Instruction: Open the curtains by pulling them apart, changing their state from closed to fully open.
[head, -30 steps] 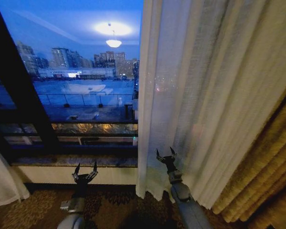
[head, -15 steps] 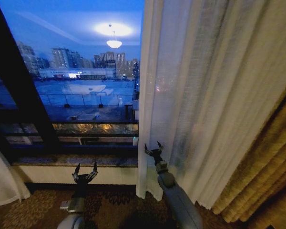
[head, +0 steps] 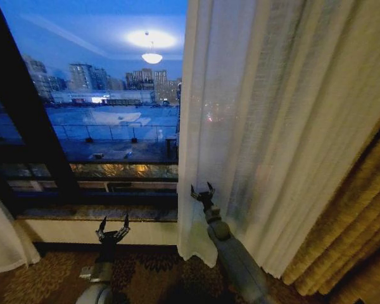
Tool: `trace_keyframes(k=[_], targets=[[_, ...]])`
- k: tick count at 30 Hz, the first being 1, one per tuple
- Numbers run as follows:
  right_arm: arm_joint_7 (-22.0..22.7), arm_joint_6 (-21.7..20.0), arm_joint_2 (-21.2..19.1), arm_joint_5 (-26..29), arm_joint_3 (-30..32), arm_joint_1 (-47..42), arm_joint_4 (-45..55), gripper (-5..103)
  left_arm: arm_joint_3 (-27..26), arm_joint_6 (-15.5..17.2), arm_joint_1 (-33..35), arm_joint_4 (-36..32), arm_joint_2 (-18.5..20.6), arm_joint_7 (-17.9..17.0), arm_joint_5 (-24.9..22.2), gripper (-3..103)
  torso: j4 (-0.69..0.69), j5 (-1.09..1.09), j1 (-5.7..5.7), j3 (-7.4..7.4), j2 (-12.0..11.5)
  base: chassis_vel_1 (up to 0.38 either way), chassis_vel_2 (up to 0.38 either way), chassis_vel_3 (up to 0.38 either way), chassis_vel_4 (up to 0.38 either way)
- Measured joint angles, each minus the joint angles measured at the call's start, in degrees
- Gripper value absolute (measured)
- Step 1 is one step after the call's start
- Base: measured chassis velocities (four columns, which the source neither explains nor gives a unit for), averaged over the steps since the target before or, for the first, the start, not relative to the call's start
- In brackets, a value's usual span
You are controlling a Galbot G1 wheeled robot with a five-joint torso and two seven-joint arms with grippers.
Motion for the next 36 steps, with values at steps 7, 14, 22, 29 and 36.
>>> trace_keyframes(k=[7,14,22,29,36], targets=[[-0.1,0.8,1.0,-1.0,0.4,-3.1,1.9,100,0.0,0.0,0.0,0.0,0.0,0.0,0.0,100,0.0,-0.02,0.0,0.0,0.0,0.0,0.0,0.0,0.0],[0.6,0.7,2.2,-2.5,-0.5,-2.4,2.5,100,0.0,0.0,0.0,0.0,0.0,0.0,0.0,100,0.01,-0.01,0.0,0.0,0.0,0.0,0.0,0.0,0.0],[2.1,-0.9,4.4,-3.0,-3.8,1.6,1.3,100,0.0,0.0,0.0,0.0,0.0,0.0,0.0,100,0.01,-0.01,0.0,0.0,0.0,0.0,0.0,0.0,0.0],[3.4,-2.1,6.2,-3.1,-4.4,5.9,-3.0,100,0.0,0.0,0.0,0.0,0.0,0.0,0.0,100,0.02,-0.02,0.0,0.0,0.0,0.0,0.0,0.0,0.0],[6.3,-4.5,6.5,-4.4,-3.3,8.8,-6.2,100,0.0,0.0,0.0,0.0,0.0,0.0,0.0,100,0.01,-0.02,0.0,0.0,0.0,0.0,0.0,0.0,0.0]])
